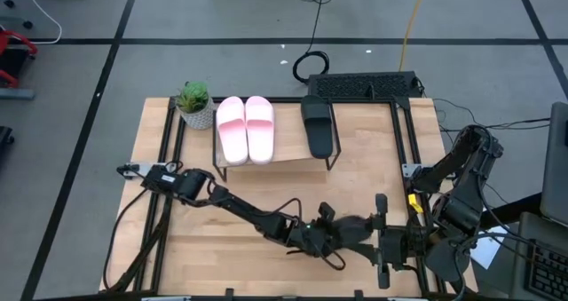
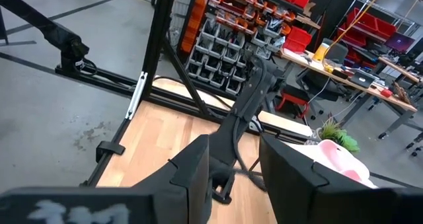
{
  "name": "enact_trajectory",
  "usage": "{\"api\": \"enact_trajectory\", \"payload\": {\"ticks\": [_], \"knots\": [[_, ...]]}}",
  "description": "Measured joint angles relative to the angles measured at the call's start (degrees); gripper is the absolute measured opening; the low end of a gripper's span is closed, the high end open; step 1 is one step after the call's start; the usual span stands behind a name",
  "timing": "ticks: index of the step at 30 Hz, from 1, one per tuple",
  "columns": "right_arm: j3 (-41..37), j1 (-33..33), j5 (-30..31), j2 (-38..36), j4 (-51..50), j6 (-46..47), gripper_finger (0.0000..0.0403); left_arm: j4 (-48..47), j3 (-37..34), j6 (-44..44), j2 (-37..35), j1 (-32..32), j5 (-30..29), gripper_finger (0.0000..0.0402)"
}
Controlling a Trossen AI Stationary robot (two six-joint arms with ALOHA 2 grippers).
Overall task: Pick and place slides into the shelf
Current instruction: Put the black slipper on the shelf
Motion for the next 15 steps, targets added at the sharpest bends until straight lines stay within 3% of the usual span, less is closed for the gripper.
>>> {"api": "enact_trajectory", "payload": {"ticks": [9,15], "knots": [[-0.04,0.15,3.09,0.00,4.29,-6.29,0.0123,-11.57,7.69,3.14,-6.60,-3.81,-24.92,0.0002],[-0.04,2.21,12.88,-0.10,18.75,-25.19,0.0123,-25.28,8.11,-7.01,-13.20,-5.06,-38.06,0.0001]]}}
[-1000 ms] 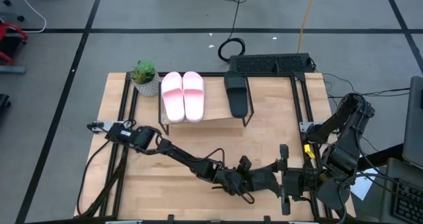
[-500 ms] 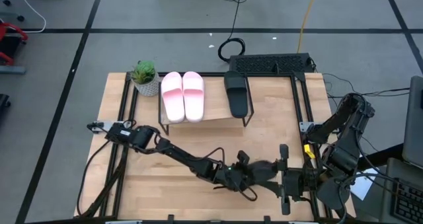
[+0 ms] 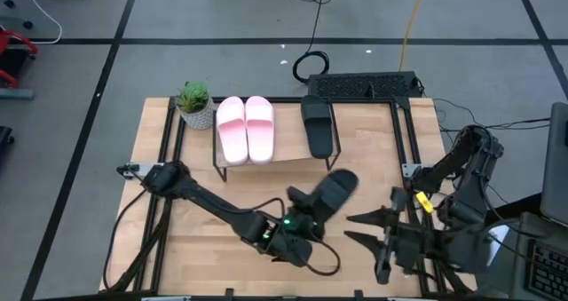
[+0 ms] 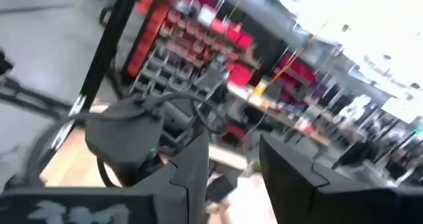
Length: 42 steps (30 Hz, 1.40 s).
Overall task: Pick and place slides into the shelf
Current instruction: Put the black slipper on the shelf
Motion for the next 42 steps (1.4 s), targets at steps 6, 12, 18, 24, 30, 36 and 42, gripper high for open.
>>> {"api": "enact_trajectory", "payload": {"ticks": [6,12,18,24,30,36,42], "knots": [[0.00,1.84,4.13,-0.12,12.44,-13.95,0.0123,-10.26,-0.07,-14.92,-7.95,0.82,-6.43,0.0001],[0.02,2.81,4.22,-0.12,13.39,-14.31,0.0123,-12.31,-0.05,-24.83,-16.97,7.62,-6.30,0.0000],[0.02,3.26,8.87,-0.12,13.53,-14.42,0.0123,-17.49,0.05,-40.17,-22.00,16.81,3.49,0.0000],[0.02,3.23,16.09,-0.12,13.97,-16.38,0.0123,-28.04,-0.05,-52.17,-22.02,21.99,7.47,0.0000],[0.02,3.23,17.44,-0.12,14.46,-18.87,0.0123,-30.70,-0.07,-54.19,-21.68,24.50,7.18,0.0000],[0.02,3.23,17.32,-0.09,14.88,-19.18,0.0123,-31.20,-0.07,-53.67,-19.26,26.21,7.23,0.0000],[0.02,3.23,17.40,-0.09,14.90,-18.73,0.0123,-31.45,-0.07,-51.82,-13.99,28.22,7.70,0.0000]]}}
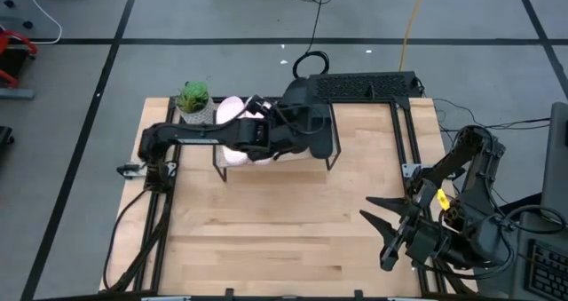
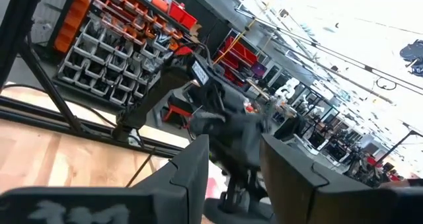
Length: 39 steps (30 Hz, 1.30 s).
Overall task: Pick and place slides into the shelf
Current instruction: Put the black slipper on the shelf
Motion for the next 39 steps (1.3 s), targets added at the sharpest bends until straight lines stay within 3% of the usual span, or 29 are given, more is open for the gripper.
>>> {"api": "enact_trajectory", "payload": {"ticks": [11,28,39], "knots": [[0.00,0.00,-0.11,0.00,-0.02,-0.08,0.0123,-8.88,-0.09,-5.67,1.70,3.76,0.98,0.0000],[0.00,0.00,-0.18,0.02,-0.06,0.40,0.0123,-11.79,-0.02,-8.59,5.00,6.18,6.76,0.0000],[0.00,0.00,-0.29,0.02,-0.05,0.42,0.0123,-13.12,0.00,-9.84,5.52,7.00,7.29,0.0000]]}}
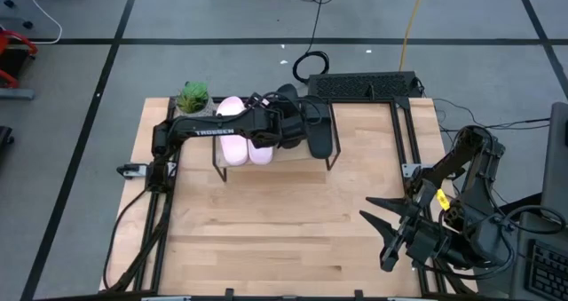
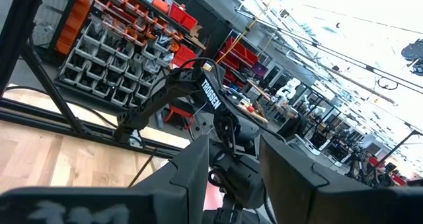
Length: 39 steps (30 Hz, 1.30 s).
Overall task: Pick and place slides into the shelf
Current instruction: Put the black slipper on the shelf
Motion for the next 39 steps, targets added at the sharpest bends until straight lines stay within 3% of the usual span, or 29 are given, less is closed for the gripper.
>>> {"api": "enact_trajectory", "payload": {"ticks": [28,39], "knots": [[0.00,0.00,-0.06,0.00,-0.17,1.03,0.0123,2.40,0.09,3.11,5.14,0.84,0.05,0.0000],[0.01,0.00,-0.06,0.00,-0.18,1.01,0.0123,-2.25,0.04,5.36,5.00,-0.11,-1.24,0.0000]]}}
